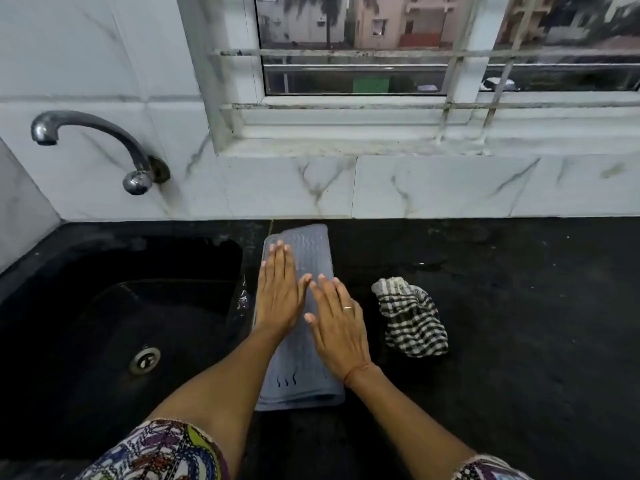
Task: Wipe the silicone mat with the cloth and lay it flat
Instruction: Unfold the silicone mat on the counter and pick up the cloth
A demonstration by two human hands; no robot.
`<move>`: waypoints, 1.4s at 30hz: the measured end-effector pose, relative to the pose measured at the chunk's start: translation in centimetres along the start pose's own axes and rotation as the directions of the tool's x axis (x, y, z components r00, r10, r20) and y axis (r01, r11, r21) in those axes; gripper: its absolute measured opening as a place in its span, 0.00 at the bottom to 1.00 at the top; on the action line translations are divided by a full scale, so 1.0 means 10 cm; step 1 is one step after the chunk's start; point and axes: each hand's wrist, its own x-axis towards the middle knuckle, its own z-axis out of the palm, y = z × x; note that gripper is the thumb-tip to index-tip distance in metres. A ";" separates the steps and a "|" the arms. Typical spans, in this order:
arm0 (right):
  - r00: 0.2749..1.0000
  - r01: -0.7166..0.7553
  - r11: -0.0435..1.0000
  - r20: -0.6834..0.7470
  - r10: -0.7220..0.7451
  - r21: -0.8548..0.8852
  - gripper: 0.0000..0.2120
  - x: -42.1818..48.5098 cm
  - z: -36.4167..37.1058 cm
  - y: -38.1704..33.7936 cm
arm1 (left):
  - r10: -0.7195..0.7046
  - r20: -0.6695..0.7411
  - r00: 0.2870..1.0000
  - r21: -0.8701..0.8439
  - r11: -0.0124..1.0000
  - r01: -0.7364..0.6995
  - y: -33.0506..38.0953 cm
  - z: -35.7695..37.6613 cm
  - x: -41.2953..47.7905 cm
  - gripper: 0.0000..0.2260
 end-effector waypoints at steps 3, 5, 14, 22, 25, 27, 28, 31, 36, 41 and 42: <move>0.997 0.076 0.997 0.009 -0.076 -0.010 0.24 -0.13 0.02 -0.05 | -0.192 0.113 0.975 -0.075 0.977 0.201 -0.06 0.05 -0.04 0.25; 0.983 0.180 0.984 0.044 -0.180 0.011 0.26 -0.24 0.05 -0.07 | -0.304 0.145 0.941 -0.084 0.944 0.318 -0.09 0.07 -0.03 0.18; 0.854 0.446 0.893 0.272 -0.444 0.059 0.22 -0.45 0.11 -0.08 | -0.555 0.265 0.788 -0.084 0.801 0.592 -0.18 0.07 0.04 0.15; 0.995 0.068 0.958 0.047 -0.084 0.279 0.06 -0.50 -0.11 -0.11 | -0.469 0.456 0.757 -0.472 0.593 0.652 -0.17 0.00 0.28 0.07; 0.977 -0.185 0.799 0.018 0.213 0.572 0.09 -0.51 -0.24 -0.04 | -0.399 0.480 0.782 -0.631 0.462 0.623 0.02 -0.02 0.40 0.12; 0.924 -0.267 0.636 0.004 0.383 0.724 0.05 -0.51 -0.34 0.03 | -0.346 0.500 0.794 -0.690 0.396 0.606 0.22 -0.04 0.46 0.10; 0.890 -0.287 0.578 -0.011 0.456 0.764 0.07 -0.50 -0.39 0.07 | -0.311 0.508 0.803 -0.709 0.378 0.595 0.33 -0.04 0.49 0.08; 0.775 -0.353 0.408 0.019 0.631 0.842 0.17 -0.54 -0.47 0.18 | -0.236 0.521 0.821 -0.727 0.381 0.571 0.69 -0.01 0.55 0.03; 0.677 -0.420 0.169 0.185 0.712 0.892 0.17 -0.75 -0.46 0.45 | -0.167 0.570 0.805 -0.662 0.487 0.570 1.07 0.27 0.54 0.23; 0.732 -0.583 0.455 0.193 0.653 0.673 0.17 -0.85 -0.63 0.97 | -0.165 0.656 0.737 -0.596 0.485 0.640 1.23 0.49 0.39 0.18; 0.773 -0.596 0.606 0.172 0.611 0.527 0.16 -0.86 -0.66 1.09 | -0.167 0.643 0.747 -0.584 0.525 0.620 1.22 0.52 0.35 0.16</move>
